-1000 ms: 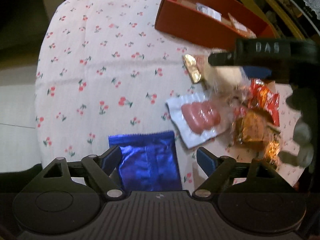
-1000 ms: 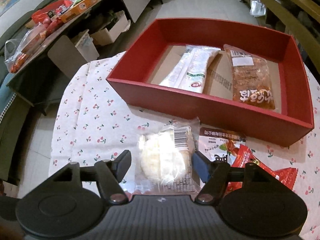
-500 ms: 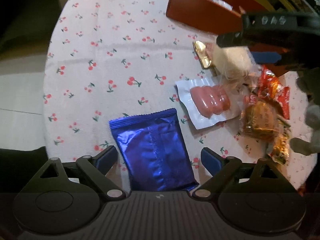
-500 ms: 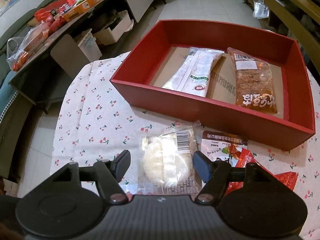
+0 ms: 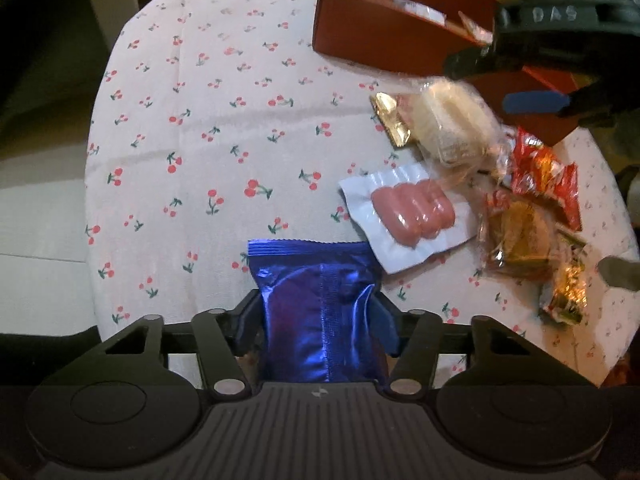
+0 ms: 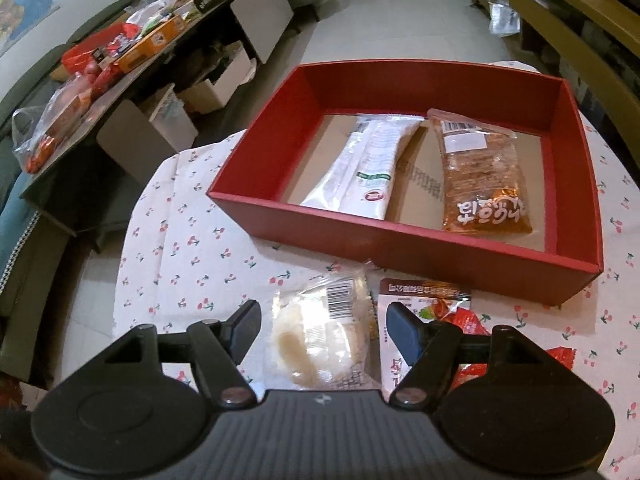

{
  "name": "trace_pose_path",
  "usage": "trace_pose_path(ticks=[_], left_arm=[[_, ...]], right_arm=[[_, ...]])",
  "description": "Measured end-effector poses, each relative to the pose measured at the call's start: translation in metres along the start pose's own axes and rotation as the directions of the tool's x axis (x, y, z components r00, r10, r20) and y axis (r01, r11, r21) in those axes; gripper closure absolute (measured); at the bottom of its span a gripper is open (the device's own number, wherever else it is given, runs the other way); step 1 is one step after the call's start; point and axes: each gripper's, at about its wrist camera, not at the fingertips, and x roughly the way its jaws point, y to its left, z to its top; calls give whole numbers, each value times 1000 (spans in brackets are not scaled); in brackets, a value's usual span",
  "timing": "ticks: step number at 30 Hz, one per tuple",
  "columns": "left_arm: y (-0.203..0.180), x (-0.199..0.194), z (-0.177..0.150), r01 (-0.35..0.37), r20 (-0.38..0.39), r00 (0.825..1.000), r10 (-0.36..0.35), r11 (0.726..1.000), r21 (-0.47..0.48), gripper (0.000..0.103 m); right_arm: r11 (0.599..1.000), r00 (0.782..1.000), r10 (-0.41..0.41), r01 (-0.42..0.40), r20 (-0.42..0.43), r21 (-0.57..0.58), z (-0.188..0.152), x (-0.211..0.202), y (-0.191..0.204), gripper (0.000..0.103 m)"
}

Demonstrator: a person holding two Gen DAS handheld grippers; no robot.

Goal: Organize snacks
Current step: 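Grasp the blue foil packet with the left tool while the right tool grasps the wrapped bun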

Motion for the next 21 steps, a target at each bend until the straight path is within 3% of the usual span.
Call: trace_pose_path(ticks=[2,3,4,8,11,12,14,15,17,21], left_arm=[[3,-2,4,14,5,1000,-13,1000,-4,47],[4,-2,6,12,8,1000,-12,1000,-4,65],[5,-1,7,21,6,1000,-21,1000,0,65],[6,2,7,41,4,999,-41,999,15,52],[3,7,4,47,-11,999,-47,998,31,20],[-1,8,3,44,-14,999,-43,998,48,17],[-12,10,1,6,-10,1000,-5,994,106,17],[-17,11,0,-12,-5,1000,13,991,132,16],[-23,13,-2,-36,7,999,35,986,162,18],[-25,7,-6,-44,14,999,42,982,185,33]], right_arm=[[1000,1000,8,-8,-11,-17,0,2,4,24],[999,1000,10,-11,-20,-30,0,5,7,21],[999,999,8,-10,-32,-42,-1,9,10,17],[997,996,-25,18,-84,-77,-4,29,20,16],[993,992,-64,52,-112,-109,-9,43,25,16],[991,990,-73,58,-120,-121,-10,46,27,16],[983,990,-111,96,-90,-154,-13,47,32,23],[979,988,-131,117,-82,-165,-14,46,34,34],[983,990,-112,98,-83,-156,-15,42,32,35],[977,990,-126,114,-56,-181,-17,31,28,36]])
